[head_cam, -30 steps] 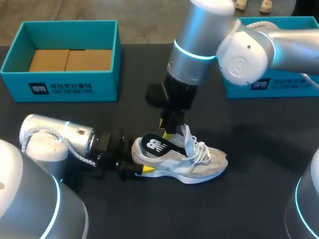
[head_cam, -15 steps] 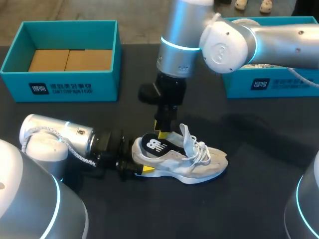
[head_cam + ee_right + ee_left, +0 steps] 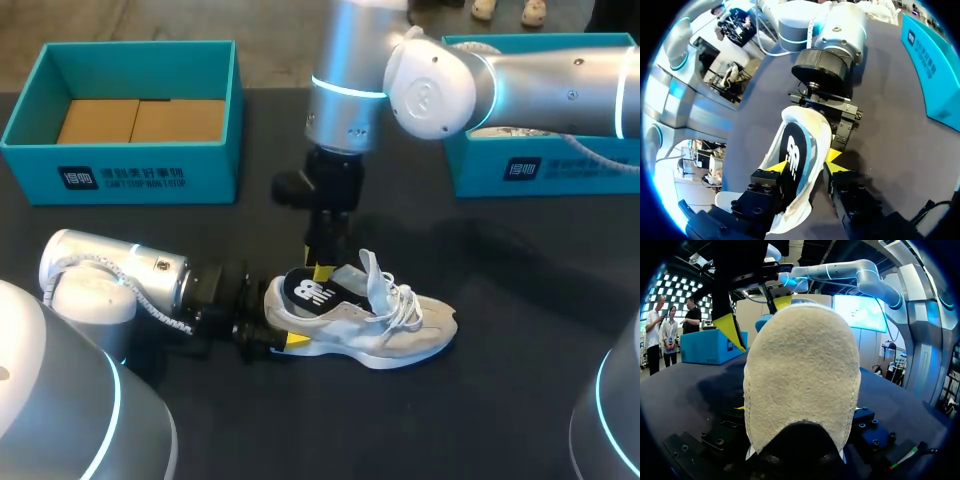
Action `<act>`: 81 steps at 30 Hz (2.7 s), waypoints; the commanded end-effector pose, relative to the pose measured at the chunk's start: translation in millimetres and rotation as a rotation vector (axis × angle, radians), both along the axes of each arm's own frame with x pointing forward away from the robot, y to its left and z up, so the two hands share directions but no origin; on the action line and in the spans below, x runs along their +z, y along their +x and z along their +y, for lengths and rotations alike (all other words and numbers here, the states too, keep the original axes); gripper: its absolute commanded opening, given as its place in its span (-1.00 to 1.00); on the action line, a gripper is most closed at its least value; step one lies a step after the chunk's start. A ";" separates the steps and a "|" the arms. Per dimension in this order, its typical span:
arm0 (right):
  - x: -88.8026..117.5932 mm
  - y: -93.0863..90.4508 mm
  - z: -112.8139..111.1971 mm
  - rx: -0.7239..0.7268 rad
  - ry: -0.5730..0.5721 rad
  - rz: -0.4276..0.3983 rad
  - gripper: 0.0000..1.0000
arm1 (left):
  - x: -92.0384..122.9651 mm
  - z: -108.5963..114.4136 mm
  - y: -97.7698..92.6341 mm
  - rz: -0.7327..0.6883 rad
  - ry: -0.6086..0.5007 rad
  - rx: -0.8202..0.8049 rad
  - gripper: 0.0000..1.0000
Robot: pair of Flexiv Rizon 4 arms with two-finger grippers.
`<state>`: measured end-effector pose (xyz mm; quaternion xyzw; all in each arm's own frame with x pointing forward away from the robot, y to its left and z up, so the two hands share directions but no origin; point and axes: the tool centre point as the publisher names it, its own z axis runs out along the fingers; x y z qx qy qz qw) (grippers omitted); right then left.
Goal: Take the shoe out of the shoebox, open the shoe tongue, remove and reinsert the insole, then place the shoe into the shoebox
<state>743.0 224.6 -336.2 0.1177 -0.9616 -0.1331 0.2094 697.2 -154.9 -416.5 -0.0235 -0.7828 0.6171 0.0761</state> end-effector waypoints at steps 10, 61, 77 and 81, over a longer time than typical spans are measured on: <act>-6.3 1.6 -0.9 0.021 0.034 0.096 -0.22 | -2.8 0.9 -1.1 0.000 0.001 0.002 -1.00; 29.1 -28.3 19.7 0.127 0.132 0.021 -1.00 | -2.8 0.9 -1.1 0.000 0.001 0.002 -1.00; 34.8 -20.1 47.2 0.200 0.137 0.007 -1.00 | -2.8 0.9 -1.1 0.000 0.001 0.002 -1.00; 31.3 -17.5 50.9 0.208 0.130 0.016 -1.00 | -2.8 0.9 -1.1 0.000 0.001 0.002 -1.00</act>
